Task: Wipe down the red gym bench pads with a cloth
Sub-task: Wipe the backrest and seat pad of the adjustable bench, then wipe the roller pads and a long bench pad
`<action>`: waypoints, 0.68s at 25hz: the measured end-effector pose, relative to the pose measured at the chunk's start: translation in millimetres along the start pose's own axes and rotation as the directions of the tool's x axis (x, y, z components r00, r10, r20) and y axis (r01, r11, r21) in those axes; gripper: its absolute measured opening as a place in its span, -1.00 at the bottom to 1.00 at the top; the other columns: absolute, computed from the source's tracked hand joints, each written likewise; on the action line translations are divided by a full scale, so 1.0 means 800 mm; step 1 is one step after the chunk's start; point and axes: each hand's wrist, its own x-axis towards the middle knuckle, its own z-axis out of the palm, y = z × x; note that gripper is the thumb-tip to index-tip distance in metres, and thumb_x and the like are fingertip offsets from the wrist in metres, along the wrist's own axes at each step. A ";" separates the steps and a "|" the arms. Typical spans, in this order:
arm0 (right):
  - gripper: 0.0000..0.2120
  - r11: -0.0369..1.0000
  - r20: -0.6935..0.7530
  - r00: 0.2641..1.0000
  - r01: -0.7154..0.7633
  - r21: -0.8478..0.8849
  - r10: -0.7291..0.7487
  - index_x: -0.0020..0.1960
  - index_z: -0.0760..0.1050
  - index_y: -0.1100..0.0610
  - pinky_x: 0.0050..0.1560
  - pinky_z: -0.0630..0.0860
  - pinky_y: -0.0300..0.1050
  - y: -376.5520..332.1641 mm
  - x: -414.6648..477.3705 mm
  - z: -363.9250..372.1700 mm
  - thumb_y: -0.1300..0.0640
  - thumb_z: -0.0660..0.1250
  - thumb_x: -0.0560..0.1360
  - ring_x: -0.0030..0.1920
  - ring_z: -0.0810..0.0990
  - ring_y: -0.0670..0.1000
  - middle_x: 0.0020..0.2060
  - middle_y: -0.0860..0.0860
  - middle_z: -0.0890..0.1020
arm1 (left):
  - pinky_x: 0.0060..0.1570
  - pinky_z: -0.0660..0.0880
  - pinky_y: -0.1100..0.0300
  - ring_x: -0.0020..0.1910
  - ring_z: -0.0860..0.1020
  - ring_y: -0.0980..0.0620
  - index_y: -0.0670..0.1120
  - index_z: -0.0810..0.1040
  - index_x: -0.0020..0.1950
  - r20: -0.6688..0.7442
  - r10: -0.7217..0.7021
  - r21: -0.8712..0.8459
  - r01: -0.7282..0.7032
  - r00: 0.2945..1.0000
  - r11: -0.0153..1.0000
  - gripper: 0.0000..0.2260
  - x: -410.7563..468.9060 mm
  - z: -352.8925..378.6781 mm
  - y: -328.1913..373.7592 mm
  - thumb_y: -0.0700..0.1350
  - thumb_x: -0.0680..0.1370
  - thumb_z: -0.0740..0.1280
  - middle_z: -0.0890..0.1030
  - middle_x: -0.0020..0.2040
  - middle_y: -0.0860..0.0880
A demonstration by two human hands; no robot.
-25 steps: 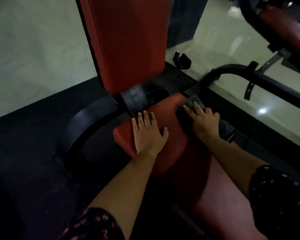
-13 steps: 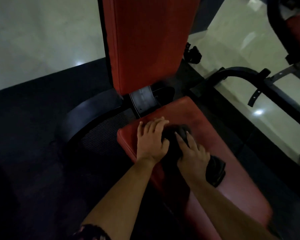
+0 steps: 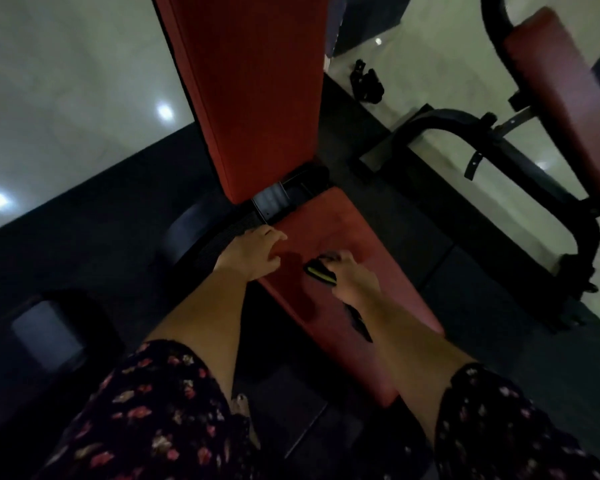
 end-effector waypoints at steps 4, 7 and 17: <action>-0.36 0.996 0.060 0.998 -0.025 0.086 0.020 0.49 0.26 -0.11 0.17 0.49 0.05 -0.011 -0.076 -0.089 0.16 0.39 0.48 0.21 0.49 0.19 0.35 0.09 0.24 | 0.27 0.42 -0.02 0.25 0.46 -0.03 0.09 0.37 0.43 0.087 -0.027 0.008 0.027 0.996 1.000 -0.57 -0.081 -0.069 0.050 0.01 0.56 0.30 0.44 0.36 0.01; -0.32 0.985 0.112 0.994 -0.028 0.168 0.009 0.52 0.21 -0.06 0.23 0.47 0.08 0.007 -0.131 -0.133 0.12 0.40 0.47 0.26 0.45 0.19 0.32 0.13 0.29 | 0.26 0.42 0.04 0.26 0.46 0.01 0.10 0.38 0.43 0.199 -0.013 0.139 -0.015 0.980 0.990 -0.58 -0.119 -0.125 0.088 0.04 0.57 0.30 0.47 0.33 0.04; -0.52 0.954 -0.120 0.961 -0.223 0.200 0.250 0.40 0.34 -0.17 0.19 0.46 0.14 0.120 -0.278 -0.245 -0.01 0.33 0.51 0.20 0.43 0.23 0.26 0.08 0.33 | 0.25 0.42 -0.03 0.30 0.46 -0.07 0.14 0.36 0.45 0.189 0.268 0.390 -0.323 0.945 0.862 -0.56 -0.073 -0.242 0.325 0.02 0.57 0.29 0.44 0.37 -0.01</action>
